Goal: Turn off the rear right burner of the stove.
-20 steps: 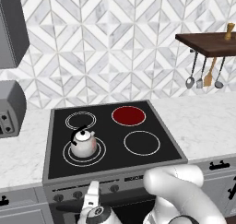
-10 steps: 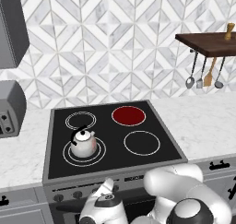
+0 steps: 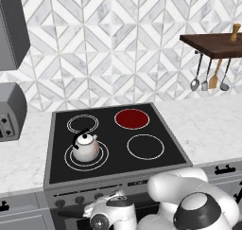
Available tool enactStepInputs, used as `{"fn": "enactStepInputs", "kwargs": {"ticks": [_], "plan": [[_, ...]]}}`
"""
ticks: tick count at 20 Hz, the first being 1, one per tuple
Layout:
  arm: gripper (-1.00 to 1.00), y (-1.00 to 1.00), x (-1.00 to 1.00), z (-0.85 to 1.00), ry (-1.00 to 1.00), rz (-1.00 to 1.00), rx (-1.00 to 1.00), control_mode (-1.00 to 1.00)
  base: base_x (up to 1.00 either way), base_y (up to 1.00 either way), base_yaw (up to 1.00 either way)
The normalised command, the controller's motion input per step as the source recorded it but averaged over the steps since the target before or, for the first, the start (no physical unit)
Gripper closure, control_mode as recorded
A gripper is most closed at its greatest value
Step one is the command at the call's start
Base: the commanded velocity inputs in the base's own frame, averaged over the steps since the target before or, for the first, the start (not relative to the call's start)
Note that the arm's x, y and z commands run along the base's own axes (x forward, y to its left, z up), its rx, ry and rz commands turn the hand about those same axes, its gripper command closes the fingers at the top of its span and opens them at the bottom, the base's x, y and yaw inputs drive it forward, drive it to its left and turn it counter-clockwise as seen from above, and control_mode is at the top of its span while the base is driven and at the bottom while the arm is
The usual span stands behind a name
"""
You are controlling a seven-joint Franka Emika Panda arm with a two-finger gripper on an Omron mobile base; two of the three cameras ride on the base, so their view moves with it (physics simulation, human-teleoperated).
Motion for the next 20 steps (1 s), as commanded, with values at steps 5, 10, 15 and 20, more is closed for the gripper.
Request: {"fn": "enactStepInputs", "kwargs": {"ticks": [5,10,15,20], "plan": [[1.0,-0.08,0.0,0.16,0.0,-0.2,0.6,-1.0,0.0,0.0,0.0],[1.0,-0.09,0.04,0.16,0.0,-0.19,0.54,-1.0,0.0,0.0,0.0],[1.0,-0.09,0.13,0.15,0.0,-0.17,0.49,-1.0,0.0,0.0,0.0],[1.0,-0.08,-0.04,0.02,0.0,-0.1,0.21,-1.0,0.0,0.0,0.0]]}}
